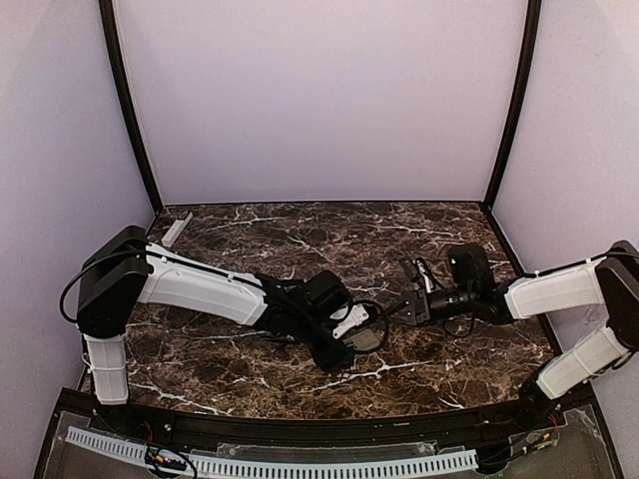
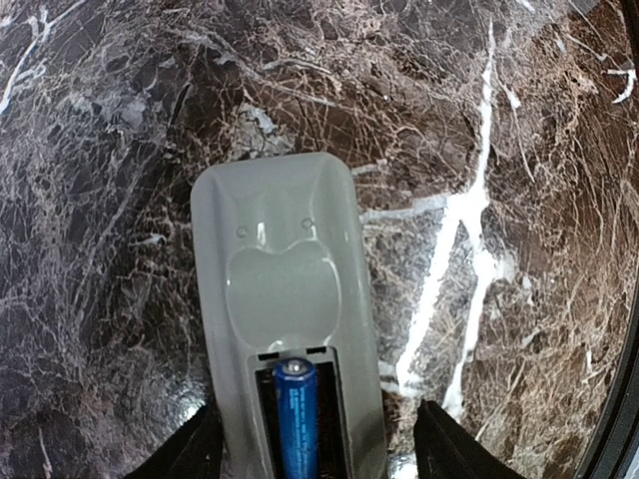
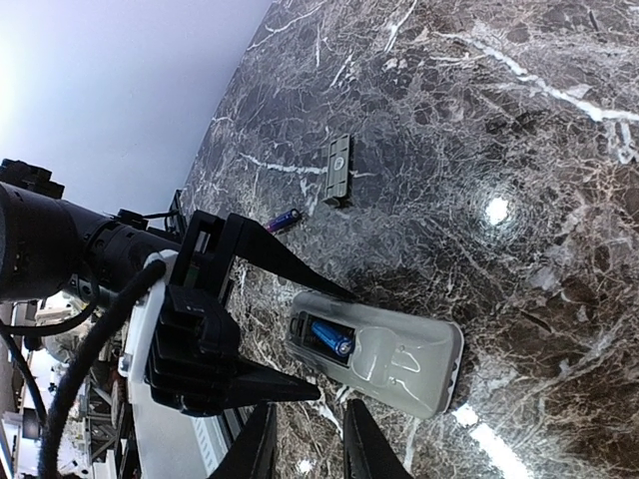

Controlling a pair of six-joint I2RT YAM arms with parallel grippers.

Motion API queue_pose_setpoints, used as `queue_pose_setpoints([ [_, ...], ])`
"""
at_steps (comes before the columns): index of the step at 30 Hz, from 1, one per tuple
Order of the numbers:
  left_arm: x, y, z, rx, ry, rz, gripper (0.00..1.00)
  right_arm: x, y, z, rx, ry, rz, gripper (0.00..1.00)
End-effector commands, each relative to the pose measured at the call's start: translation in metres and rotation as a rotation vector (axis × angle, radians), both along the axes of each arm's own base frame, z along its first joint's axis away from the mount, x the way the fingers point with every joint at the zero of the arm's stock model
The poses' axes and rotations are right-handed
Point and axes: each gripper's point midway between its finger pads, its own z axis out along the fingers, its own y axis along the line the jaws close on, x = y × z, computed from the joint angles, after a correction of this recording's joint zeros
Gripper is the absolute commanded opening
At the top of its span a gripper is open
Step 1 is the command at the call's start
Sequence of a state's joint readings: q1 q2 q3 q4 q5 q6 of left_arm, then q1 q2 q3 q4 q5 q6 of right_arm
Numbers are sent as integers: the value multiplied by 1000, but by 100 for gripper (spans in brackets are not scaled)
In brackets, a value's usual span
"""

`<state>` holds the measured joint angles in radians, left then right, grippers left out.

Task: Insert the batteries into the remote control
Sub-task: Place the remote control without the battery cover at the center of the board, then hold the remote control without the battery cover at the center of the board.

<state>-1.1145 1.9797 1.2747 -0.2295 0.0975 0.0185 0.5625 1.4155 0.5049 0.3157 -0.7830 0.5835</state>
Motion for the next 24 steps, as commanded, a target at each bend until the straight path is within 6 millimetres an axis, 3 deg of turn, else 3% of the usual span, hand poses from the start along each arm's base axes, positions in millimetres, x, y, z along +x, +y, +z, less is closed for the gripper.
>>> queue_pose_setpoints([
  [1,5,4,32,-90,-15,17,66,-2,10,2,-18,-9,20,22],
  [6,10,13,57,-176,-44,34,64,-10,22,-3,-24,11,42,22],
  [10,16,28,75,-265,-31,66,55,-14,27,-7,-29,29,49,21],
  [13,3,24,82,-316,29,2,59,-15,32,-10,-30,40,56,21],
  [16,-9,27,73,-314,39,-55,67,-15,35,-13,-30,52,58,21],
  [24,-28,12,55,-266,-95,-181,65,-15,37,-18,-32,75,65,20],
])
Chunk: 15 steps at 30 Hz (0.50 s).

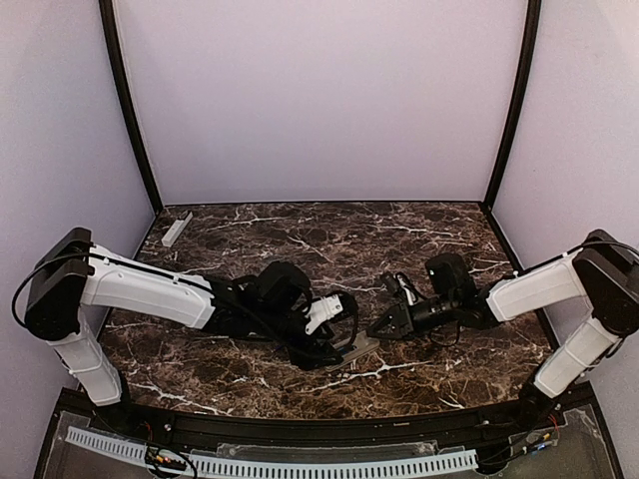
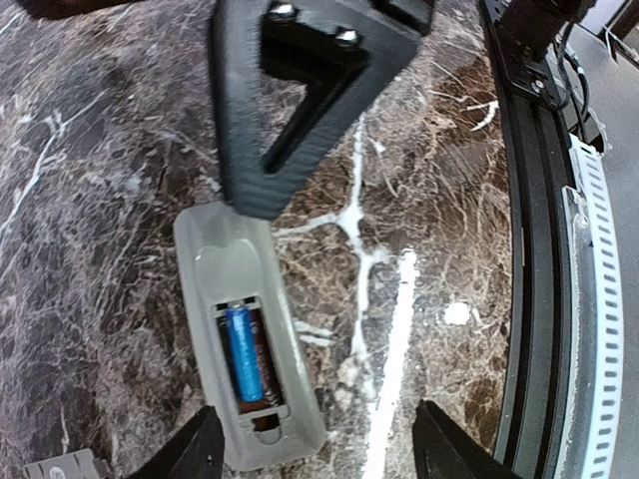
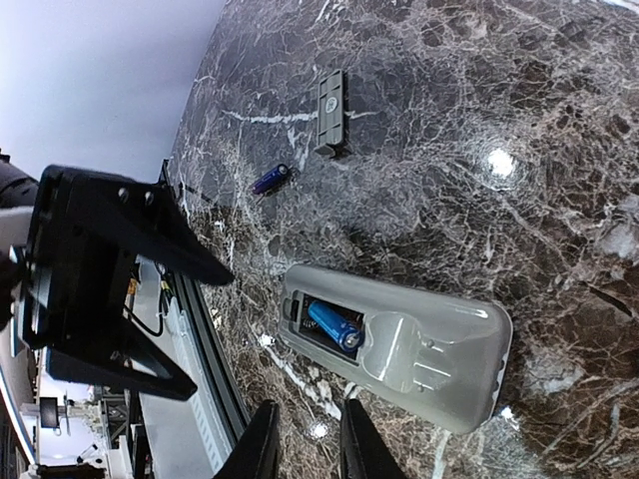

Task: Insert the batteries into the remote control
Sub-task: Hold the remote control without the battery cover at the center of the board.

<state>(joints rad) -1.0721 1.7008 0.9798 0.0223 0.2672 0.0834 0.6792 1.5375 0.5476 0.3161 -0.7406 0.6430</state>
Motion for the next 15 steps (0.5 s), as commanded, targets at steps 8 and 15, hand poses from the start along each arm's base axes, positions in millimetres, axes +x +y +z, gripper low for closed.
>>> queue_pose_setpoints([
  [8,-5,-13,-13,45,-119,-34,60,4,11,7,40,-17,20,20],
  [15,2,-13,-22,88,-142,1,59,3,14,5,42,-11,26,20],
])
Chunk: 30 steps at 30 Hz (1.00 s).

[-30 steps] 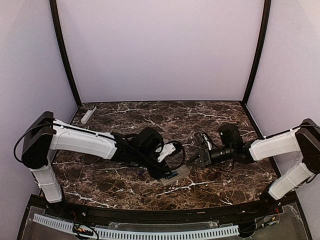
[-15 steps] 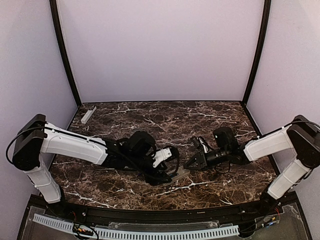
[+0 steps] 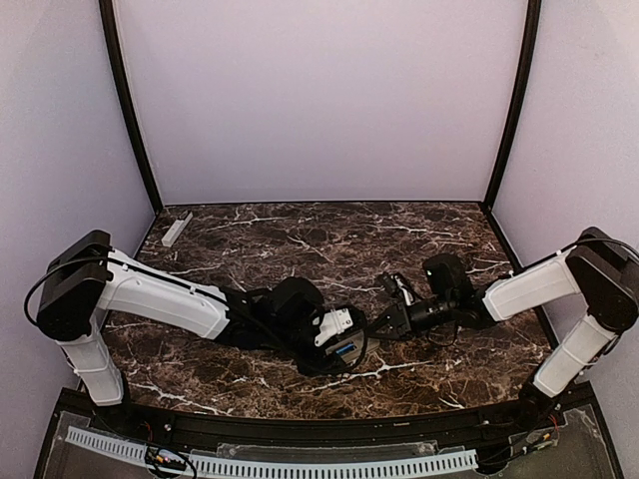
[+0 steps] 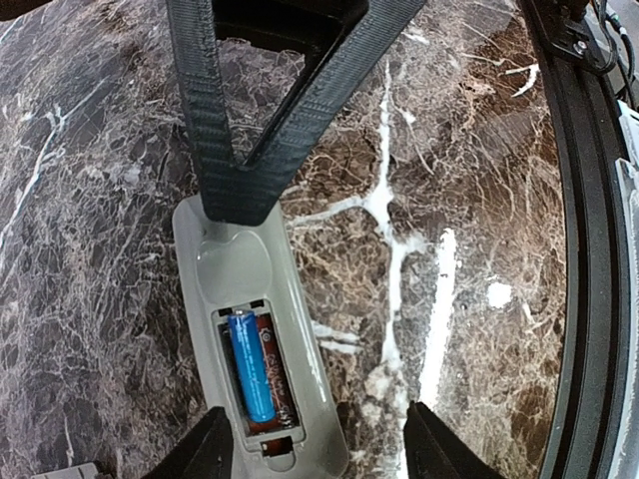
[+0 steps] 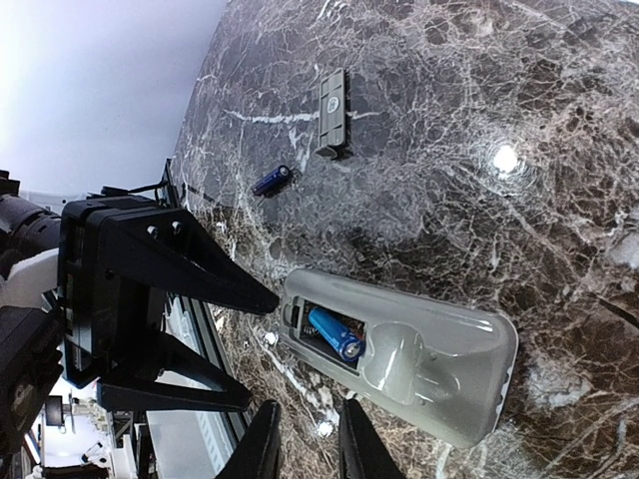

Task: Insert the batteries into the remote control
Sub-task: Hold the remote control without the battery cover at the center of the board.

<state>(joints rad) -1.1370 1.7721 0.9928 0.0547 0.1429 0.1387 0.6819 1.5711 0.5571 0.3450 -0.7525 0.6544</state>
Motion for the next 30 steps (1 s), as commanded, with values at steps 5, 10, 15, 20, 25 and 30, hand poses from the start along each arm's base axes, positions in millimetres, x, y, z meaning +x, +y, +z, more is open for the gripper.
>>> queue_pose_setpoints([
  [5,8,-3,-4,27,-35,27,55,1,12,7,35,-18,23,19],
  [10,7,-3,-12,45,-20,29,51,-1,13,6,36,-10,27,18],
  [15,6,-3,-17,52,-11,25,46,-2,13,4,35,-9,29,18],
  [20,5,-3,-22,65,1,25,44,-1,14,4,34,-9,30,17],
  [25,5,-3,-27,77,8,31,43,-2,14,4,32,-8,31,17],
  [30,5,-2,-29,88,14,34,43,-3,14,2,27,-5,31,17],
])
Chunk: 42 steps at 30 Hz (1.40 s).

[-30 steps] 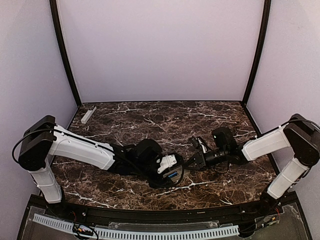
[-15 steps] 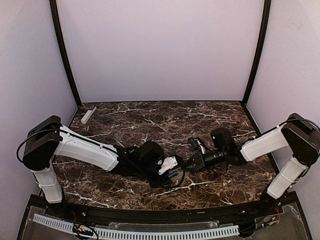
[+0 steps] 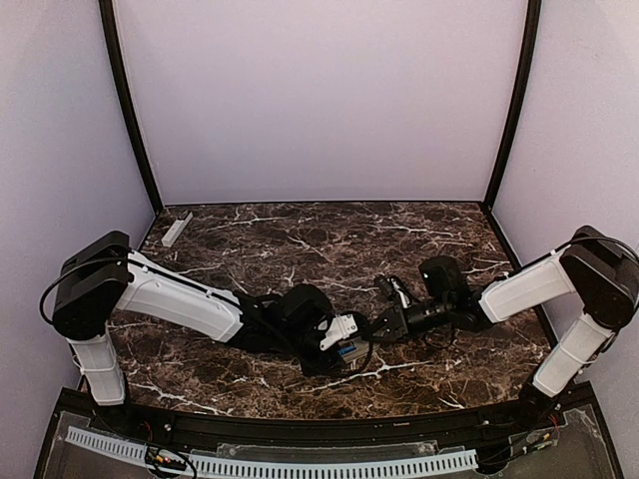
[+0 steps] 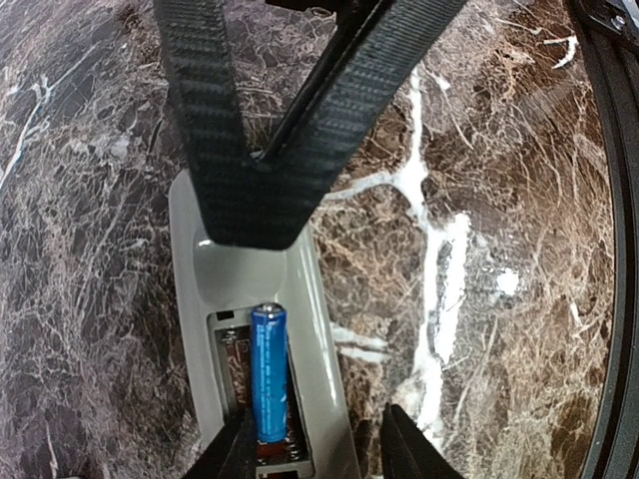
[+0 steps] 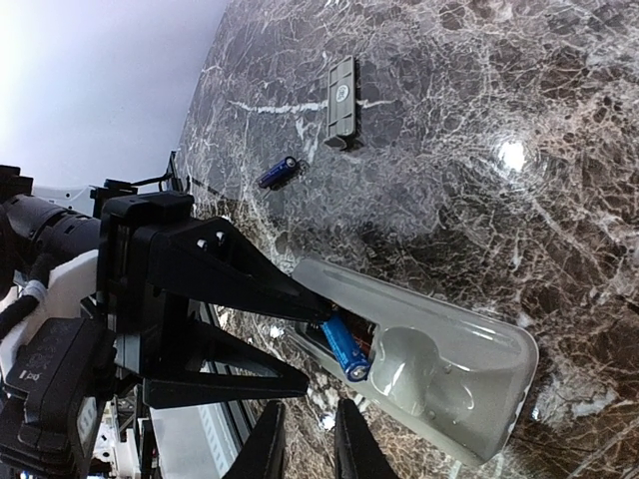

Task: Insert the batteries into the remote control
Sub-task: Hold the remote control without the battery cover at the center of the board, then load the battery into the battery compartment.

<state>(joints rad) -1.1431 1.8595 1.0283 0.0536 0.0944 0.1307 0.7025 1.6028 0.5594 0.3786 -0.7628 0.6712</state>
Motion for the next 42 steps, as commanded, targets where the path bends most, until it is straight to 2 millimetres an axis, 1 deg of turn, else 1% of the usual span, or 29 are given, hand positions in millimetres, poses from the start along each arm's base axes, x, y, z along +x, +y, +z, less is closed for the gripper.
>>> queue_pose_setpoints([
  [1,-3,1,-4,30,20,2,42,3,7,6,17,-19,9,16],
  [5,-2,0,-4,31,17,7,39,1,8,4,-4,-25,14,14],
  [10,-1,-1,-4,31,17,13,39,0,13,1,-39,-32,26,12],
  [15,-3,3,-9,57,24,15,40,2,16,-10,-103,-24,21,11],
  [20,-3,4,-10,59,25,19,41,3,18,-18,-123,-1,15,8],
  [30,-4,5,-13,63,31,21,42,-2,25,-21,-125,13,32,7],
  [35,-5,4,-13,62,30,17,42,1,25,-20,-137,4,17,7],
  [38,-5,4,-13,62,31,15,42,3,24,-23,-154,7,15,7],
  [42,-5,4,-15,67,31,15,42,5,23,-22,-169,-4,2,9],
])
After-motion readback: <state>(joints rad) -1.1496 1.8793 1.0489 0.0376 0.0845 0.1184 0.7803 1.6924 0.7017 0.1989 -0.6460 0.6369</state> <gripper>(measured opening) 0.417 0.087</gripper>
